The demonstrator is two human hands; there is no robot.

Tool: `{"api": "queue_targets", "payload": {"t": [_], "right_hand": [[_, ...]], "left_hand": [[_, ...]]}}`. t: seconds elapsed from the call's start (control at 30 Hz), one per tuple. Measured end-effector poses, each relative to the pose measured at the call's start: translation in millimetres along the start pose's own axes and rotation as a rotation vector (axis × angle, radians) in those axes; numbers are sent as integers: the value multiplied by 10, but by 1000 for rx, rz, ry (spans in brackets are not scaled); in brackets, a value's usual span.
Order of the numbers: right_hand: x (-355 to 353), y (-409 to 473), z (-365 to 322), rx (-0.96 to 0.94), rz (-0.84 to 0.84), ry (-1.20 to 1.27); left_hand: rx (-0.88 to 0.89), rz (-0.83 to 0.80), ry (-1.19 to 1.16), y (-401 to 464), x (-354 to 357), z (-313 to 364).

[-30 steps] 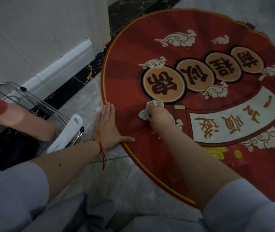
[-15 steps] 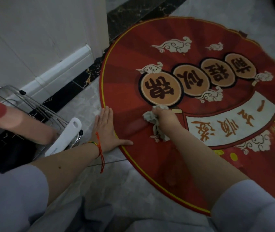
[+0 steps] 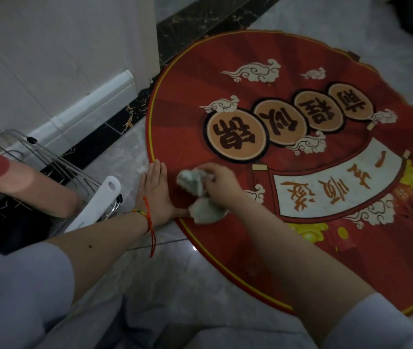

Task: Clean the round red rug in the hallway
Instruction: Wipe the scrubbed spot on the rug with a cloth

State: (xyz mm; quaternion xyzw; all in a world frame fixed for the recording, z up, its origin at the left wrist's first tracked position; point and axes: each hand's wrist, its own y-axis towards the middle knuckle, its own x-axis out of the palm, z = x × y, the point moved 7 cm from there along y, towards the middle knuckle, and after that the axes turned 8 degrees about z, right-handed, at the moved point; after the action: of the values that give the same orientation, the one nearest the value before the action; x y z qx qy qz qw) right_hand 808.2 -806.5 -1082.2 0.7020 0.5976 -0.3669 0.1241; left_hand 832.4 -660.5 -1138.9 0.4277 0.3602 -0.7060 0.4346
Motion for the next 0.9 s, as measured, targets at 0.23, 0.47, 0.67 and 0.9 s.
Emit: {"api": "queue_targets", "payload": {"t": [0.23,0.47,0.67,0.9], "right_hand": [[-460,177,438,102,380,-313],[-64,133,421,-153,191,-647],[62,226,323,-108,88,-620],[107,225,187,-118,-80,-588]], "left_hand": [[110,5,8,50,20,222],[163,-21,28,142,120,300],[171,-16,20,133,114,302],[165,-44,14,140,101,288]]}}
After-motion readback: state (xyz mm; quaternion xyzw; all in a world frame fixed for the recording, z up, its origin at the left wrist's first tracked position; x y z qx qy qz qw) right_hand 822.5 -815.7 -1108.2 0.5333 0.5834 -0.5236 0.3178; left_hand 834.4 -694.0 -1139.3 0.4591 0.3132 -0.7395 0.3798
